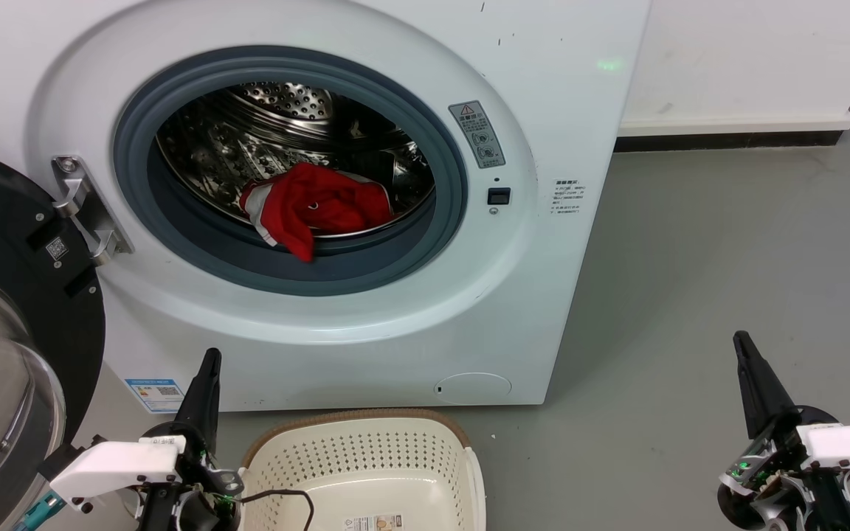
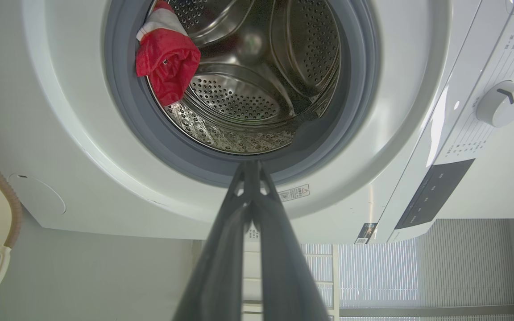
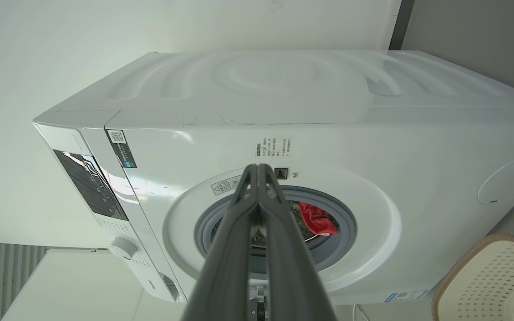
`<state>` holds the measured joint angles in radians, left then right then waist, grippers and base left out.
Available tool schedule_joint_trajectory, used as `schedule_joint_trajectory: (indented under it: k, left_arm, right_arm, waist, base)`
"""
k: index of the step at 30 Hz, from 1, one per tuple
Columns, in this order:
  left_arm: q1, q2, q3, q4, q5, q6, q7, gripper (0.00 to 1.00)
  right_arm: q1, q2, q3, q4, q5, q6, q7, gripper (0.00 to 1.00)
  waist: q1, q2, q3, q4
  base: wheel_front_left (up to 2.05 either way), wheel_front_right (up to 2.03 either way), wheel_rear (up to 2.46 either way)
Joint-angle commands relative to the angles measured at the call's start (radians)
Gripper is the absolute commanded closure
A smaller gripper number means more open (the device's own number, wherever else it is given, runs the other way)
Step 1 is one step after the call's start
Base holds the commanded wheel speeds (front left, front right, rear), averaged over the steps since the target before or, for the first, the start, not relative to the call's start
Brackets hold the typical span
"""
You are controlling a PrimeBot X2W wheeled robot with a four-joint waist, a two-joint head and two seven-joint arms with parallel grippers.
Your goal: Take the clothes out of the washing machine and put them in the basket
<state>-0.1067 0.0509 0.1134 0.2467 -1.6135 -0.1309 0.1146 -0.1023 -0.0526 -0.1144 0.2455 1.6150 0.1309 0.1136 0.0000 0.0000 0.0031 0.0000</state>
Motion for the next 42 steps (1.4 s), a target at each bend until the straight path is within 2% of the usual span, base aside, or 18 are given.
schedule_joint_trajectory:
  k: [1,27,28,29,30,42]
  left_arm:
    - [-0.006,-0.002,0.002,0.000,0.001,-0.002,0.001,1.00]
    - [-0.006,-0.002,0.002,0.000,0.001,-0.002,0.001,1.00]
    - [0.000,0.000,0.000,0.000,0.000,0.000,0.000,0.00]
    - [0.001,0.000,-0.002,0.005,0.000,0.000,-0.001,1.00]
    - [0.002,0.000,-0.005,0.006,0.000,0.000,-0.003,0.00]
    - [-0.002,0.000,-0.060,-0.038,0.041,0.000,-0.065,0.00]
  right_arm:
    - [-0.014,0.004,0.001,0.001,-0.004,0.000,-0.001,1.00]
    - [-0.014,0.004,0.001,0.001,-0.004,0.000,-0.001,1.00]
    - [0.000,0.000,0.000,0.000,0.000,0.000,0.000,0.00]
    - [0.002,0.000,0.000,0.003,0.001,0.000,-0.001,1.00]
    - [0.004,0.000,0.002,0.003,0.001,0.000,-0.004,0.00]
    - [0.033,0.000,0.034,-0.056,-0.064,0.000,-0.065,0.00]
  waist:
    - [0.0000,0.0000,0.000,0.000]
    - [0.0000,0.0000,0.000,0.000]
    - [0.0000,0.0000,0.000,0.000]
    - [0.0000,0.0000,0.000,0.000]
    - [0.0000,0.0000,0.000,0.000]
    - [0.0000,0.0000,0.000,0.002]
  base:
    - [0.00,0.00,0.00]
    - [0.00,0.00,0.00]
    - [0.00,0.00,0.00]
    - [0.00,0.00,0.00]
    - [0.00,0.00,0.00]
    - [0.00,0.00,0.00]
